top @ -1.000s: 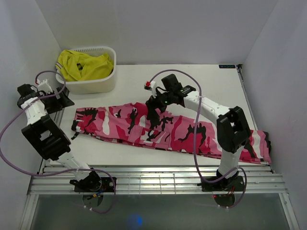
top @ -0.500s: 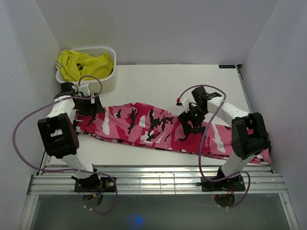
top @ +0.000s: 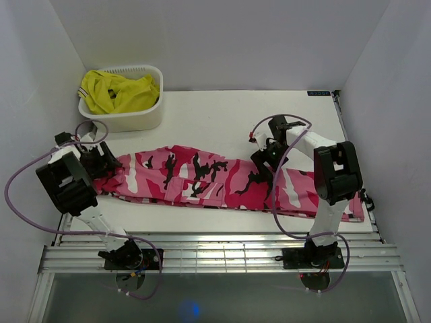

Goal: Fold and stack the trousers
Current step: Fold the trousers

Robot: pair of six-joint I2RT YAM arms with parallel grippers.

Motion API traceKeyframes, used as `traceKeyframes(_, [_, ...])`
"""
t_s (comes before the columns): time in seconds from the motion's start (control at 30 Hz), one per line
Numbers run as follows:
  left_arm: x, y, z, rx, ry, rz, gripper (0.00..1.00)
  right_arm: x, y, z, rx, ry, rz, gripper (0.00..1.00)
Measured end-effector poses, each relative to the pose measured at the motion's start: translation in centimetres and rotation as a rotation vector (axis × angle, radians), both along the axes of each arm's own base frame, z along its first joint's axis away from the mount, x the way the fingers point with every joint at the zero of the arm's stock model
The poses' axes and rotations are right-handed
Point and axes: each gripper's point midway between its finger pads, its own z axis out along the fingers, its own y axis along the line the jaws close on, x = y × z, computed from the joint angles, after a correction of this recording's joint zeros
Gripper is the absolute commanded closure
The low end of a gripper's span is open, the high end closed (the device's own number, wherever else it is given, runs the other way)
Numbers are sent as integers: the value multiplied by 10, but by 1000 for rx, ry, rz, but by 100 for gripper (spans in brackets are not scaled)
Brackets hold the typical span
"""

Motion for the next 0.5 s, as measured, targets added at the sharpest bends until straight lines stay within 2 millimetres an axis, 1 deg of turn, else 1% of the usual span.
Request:
traceKeyframes(0.07, [-7,17,1,10,3,42,10,14,13,2,34,-8,9,18])
traceKeyframes(0.13, [-13,26,3,36,4,52,2,28,23,4,56,-27,9,20])
traceKeyframes(0.23, [-21,30,7,82,9,25,2,45,28,17,84,-68,0,20])
traceKeyframes(0.3, [-26,27,16,96,-6,-7,2,51,28,34,107,-107,-8,20])
traceKeyframes(0.33, [-26,26,23,103,-25,-23,2,51,26,43,117,-121,-12,20])
traceKeyframes(0.4, [-23,21,48,125,-103,-63,2,47,18,69,143,-170,-28,20])
traceKeyframes(0.47, [-17,12,83,151,-214,-101,2,41,5,94,165,-231,-54,21])
traceKeyframes(0.5, [-15,7,102,161,-274,-114,2,36,-4,102,172,-255,-71,22])
